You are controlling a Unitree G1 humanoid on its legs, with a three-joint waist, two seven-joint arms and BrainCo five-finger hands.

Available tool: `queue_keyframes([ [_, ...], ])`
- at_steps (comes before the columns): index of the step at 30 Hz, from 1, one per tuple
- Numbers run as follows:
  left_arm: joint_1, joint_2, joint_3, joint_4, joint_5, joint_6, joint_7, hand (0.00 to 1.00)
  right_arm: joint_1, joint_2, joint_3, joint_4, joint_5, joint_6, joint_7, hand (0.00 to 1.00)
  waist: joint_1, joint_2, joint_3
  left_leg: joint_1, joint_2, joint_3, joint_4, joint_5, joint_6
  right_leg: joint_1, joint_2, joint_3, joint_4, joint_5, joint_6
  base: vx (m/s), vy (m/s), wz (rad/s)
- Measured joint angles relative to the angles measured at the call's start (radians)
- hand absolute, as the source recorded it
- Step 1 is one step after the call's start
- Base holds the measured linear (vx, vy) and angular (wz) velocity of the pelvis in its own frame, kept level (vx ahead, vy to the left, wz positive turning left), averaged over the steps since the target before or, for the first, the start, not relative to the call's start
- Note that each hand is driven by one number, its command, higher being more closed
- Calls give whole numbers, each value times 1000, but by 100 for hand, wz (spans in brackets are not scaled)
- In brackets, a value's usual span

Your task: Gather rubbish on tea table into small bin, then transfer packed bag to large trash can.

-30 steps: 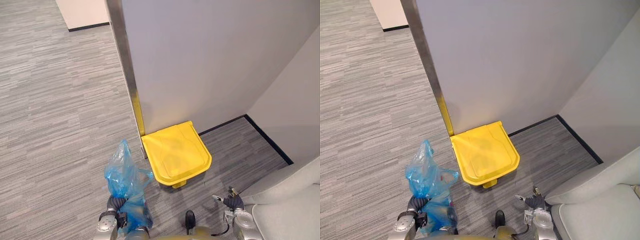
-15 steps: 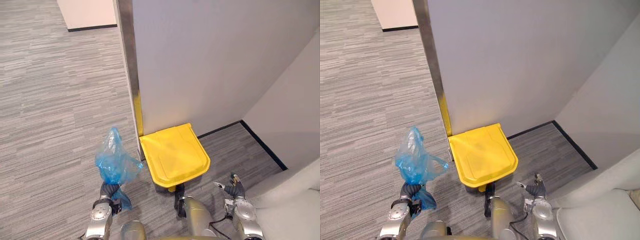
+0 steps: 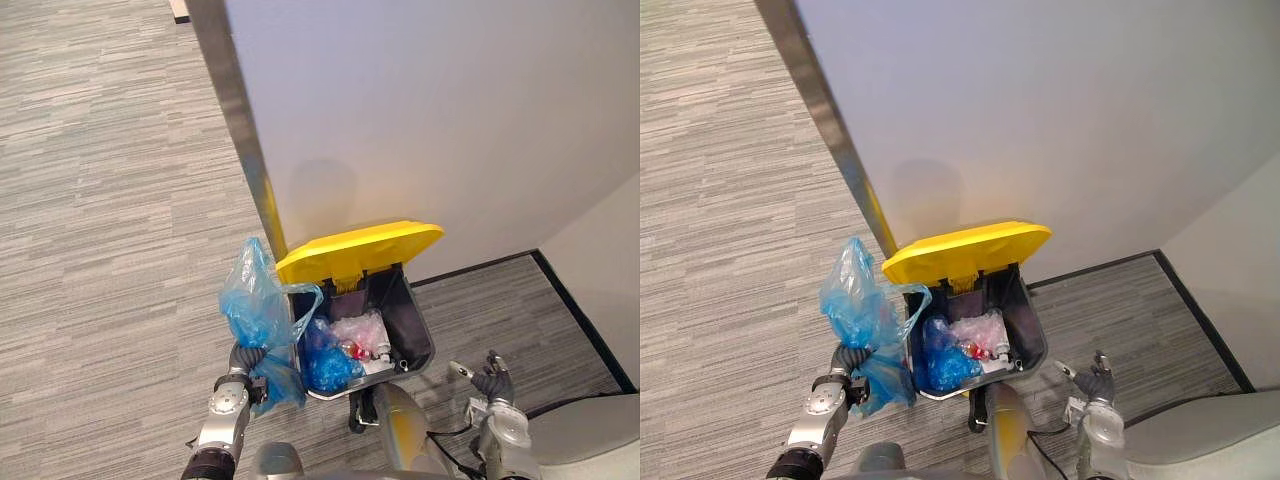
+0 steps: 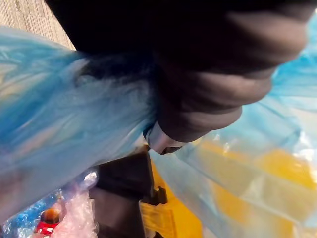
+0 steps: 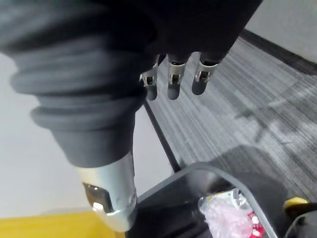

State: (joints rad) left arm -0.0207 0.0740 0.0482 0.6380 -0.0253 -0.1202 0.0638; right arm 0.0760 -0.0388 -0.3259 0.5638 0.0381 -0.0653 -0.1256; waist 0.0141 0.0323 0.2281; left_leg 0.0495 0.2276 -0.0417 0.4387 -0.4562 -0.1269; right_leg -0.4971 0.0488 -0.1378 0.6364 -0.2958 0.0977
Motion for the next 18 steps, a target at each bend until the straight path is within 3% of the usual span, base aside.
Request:
queue_keyframes([
  [2,-1,-3,0,-1,0,-1,0,100,-2,1,55,1,-1,0,1,0,1,7,-4,-4,16,-1,-50,13,16,-1,14,-9,-32,2,-1,-38,-124,37],
  [4,3,-2,0,-1,0,0,0,100,6,1,126,1,-2,2,5,0,3,3,-13,-7,26,-20,-115,19,10,-14,37,8,-51,14,-24,-63,-213,44],
  [5,12,-11,-10,-5,0,-2,1,100,-1,0,189,-2,-7,2,19,0,12,24,-25,-27,48,-49,-166,33,33,-40,44,9,-31,32,-41,-19,-247,70],
  [6,14,3,-9,-12,0,-2,1,100,-2,1,228,-6,-12,3,25,0,-2,-10,-45,-41,26,-69,-194,45,13,-36,41,88,-16,9,-65,43,-193,71],
  [7,16,-3,-9,-13,0,-2,3,100,-12,7,248,-6,-14,3,30,0,6,-8,-43,-38,23,-77,-191,55,-7,-42,43,77,-17,11,-109,53,-148,66],
  [9,20,-19,-20,-37,0,-6,2,100,-52,-3,293,-41,-20,2,35,0,24,14,-53,-145,-25,-80,-33,59,-14,-65,35,44,-47,33,-104,9,-84,43],
  [10,20,-25,-20,-46,0,-8,3,100,-82,-1,326,-64,-23,-1,35,0,27,9,-51,-172,-29,-49,-4,62,-16,-70,27,18,-52,37,-111,-16,-40,55],
  [14,23,-31,-23,-59,-2,-15,8,100,-169,-5,407,-112,-34,-6,33,0,40,-2,-47,-215,-41,-56,-12,68,-27,-94,6,-24,-74,46,-115,-38,-47,42],
  [16,23,-31,-43,-79,-3,-16,20,100,-228,-16,441,-143,-35,-14,32,0,70,-3,-45,-270,-56,-60,-8,70,-30,-132,-4,-27,-79,61,-90,-111,-6,1],
  [18,19,-31,-45,-90,-4,-18,30,100,-275,-34,464,-144,-35,-14,29,0,82,-4,-41,-288,-53,-70,-21,69,-27,-142,-5,-27,-102,92,-76,-111,-18,5],
])
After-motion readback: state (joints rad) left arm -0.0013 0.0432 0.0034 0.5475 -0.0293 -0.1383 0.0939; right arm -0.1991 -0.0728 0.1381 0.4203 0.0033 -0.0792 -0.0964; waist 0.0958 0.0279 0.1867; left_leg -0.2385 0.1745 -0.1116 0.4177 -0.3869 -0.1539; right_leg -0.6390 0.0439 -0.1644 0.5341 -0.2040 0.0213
